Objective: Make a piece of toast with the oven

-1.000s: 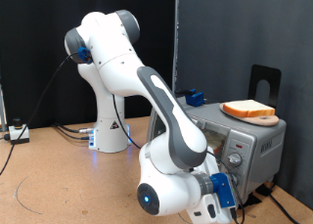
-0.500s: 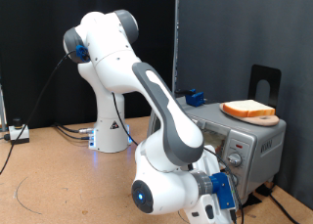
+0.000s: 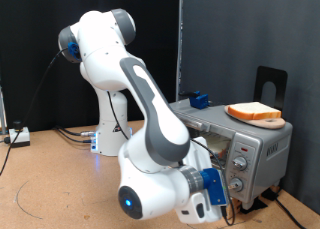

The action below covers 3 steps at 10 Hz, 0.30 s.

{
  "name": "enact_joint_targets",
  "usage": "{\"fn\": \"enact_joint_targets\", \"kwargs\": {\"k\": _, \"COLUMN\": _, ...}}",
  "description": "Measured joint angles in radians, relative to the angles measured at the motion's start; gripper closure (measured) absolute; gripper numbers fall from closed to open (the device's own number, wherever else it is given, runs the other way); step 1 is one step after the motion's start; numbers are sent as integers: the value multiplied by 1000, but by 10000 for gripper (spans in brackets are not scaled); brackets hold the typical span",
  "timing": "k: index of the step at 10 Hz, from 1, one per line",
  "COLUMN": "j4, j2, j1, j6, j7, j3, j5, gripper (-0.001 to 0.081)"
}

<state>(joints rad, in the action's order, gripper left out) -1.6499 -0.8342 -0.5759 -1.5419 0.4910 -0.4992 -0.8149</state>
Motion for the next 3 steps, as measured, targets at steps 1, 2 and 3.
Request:
{"fn": "enact_joint_targets", "kwargs": {"k": 1, "j4": 23, "j2": 6, "j1": -11, "j6": 30, "j7": -5, "j3": 6, "j5": 32, "gripper": -2}}
{"fn": "enact_joint_targets", "kwargs": {"k": 2, "j4": 47, "j2": 10, "j1": -21, "j6": 61, "j7": -7, "j3": 12, "j5": 59, "gripper": -4}}
{"fn": "enact_joint_targets", "kwargs": {"k": 3, "j4": 69, "j2": 16, "j1": -29, "j6": 91, "j7": -33, "j3": 22, "j5": 65, "gripper": -4}}
